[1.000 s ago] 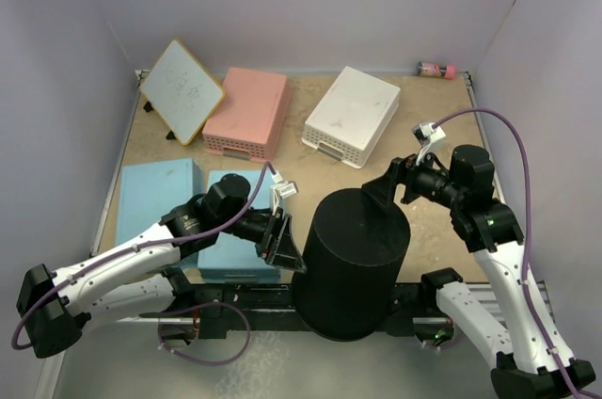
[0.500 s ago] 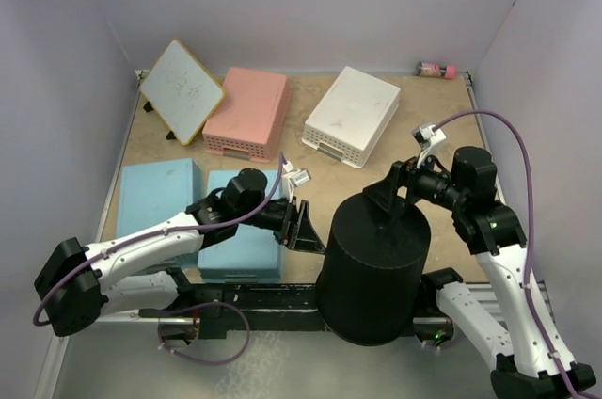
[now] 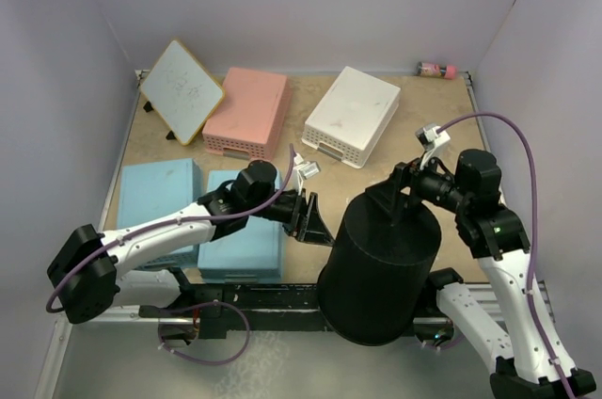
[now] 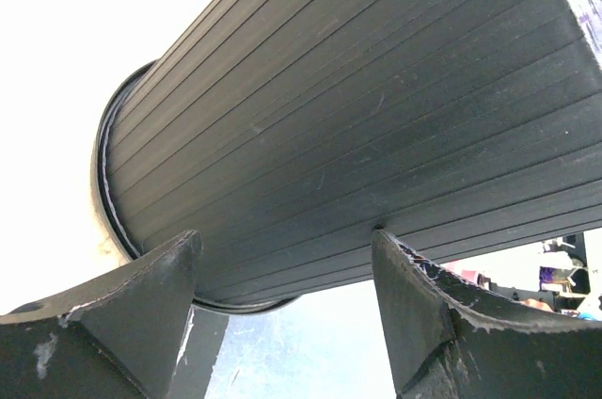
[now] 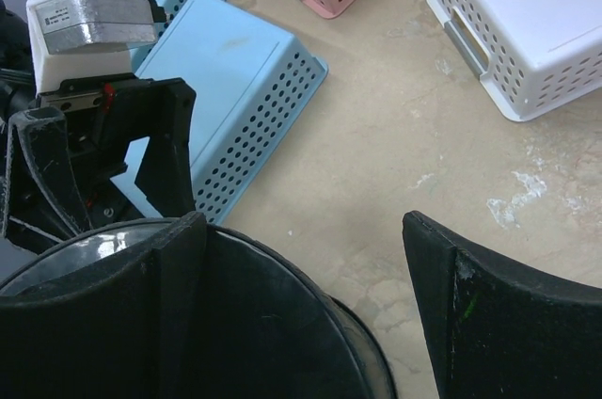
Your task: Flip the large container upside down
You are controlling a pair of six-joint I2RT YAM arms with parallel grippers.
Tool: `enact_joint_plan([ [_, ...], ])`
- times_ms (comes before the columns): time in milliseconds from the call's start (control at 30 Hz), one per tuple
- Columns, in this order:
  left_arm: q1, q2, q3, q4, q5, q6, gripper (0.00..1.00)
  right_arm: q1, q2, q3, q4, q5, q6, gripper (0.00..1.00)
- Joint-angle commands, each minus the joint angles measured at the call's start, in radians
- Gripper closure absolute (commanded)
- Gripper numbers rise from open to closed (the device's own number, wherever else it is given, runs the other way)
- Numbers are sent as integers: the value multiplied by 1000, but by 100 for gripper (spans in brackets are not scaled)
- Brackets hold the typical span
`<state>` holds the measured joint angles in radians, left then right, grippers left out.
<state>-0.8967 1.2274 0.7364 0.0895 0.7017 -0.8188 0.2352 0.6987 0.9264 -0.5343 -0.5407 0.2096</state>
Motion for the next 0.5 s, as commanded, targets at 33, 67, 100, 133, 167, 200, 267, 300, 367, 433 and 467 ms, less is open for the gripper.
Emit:
enact_joint_plan([
  [33,0,50,102,101,-24,25,30,3,-4,4,-101,20,-50,14],
  [67,1,62,113,101,-23,30,30,4,-6,4,-101,23,-50,14],
  [100,0,72,125,102,-22,34,30,3,-9,7,-104,25,-50,14],
  [133,0,84,136,102,-22,38,30,3,-12,8,-108,26,-51,14],
  [167,1,96,149,102,-20,43,30,4,-15,9,-111,30,-52,14],
  [200,1,107,163,103,-18,51,30,3,-19,9,-115,32,-52,14],
  [267,1,130,199,87,-14,74,30,3,-27,9,-116,33,-52,14],
  [300,1,143,217,63,-15,100,31,3,-29,9,-118,32,-51,14],
  [367,3,173,259,-13,-27,163,31,3,-36,9,-116,25,-45,14],
  [433,15,199,301,-98,-30,230,31,3,-40,8,-114,15,-40,14],
  [467,30,208,315,-132,-28,258,31,3,-42,8,-112,10,-38,14],
])
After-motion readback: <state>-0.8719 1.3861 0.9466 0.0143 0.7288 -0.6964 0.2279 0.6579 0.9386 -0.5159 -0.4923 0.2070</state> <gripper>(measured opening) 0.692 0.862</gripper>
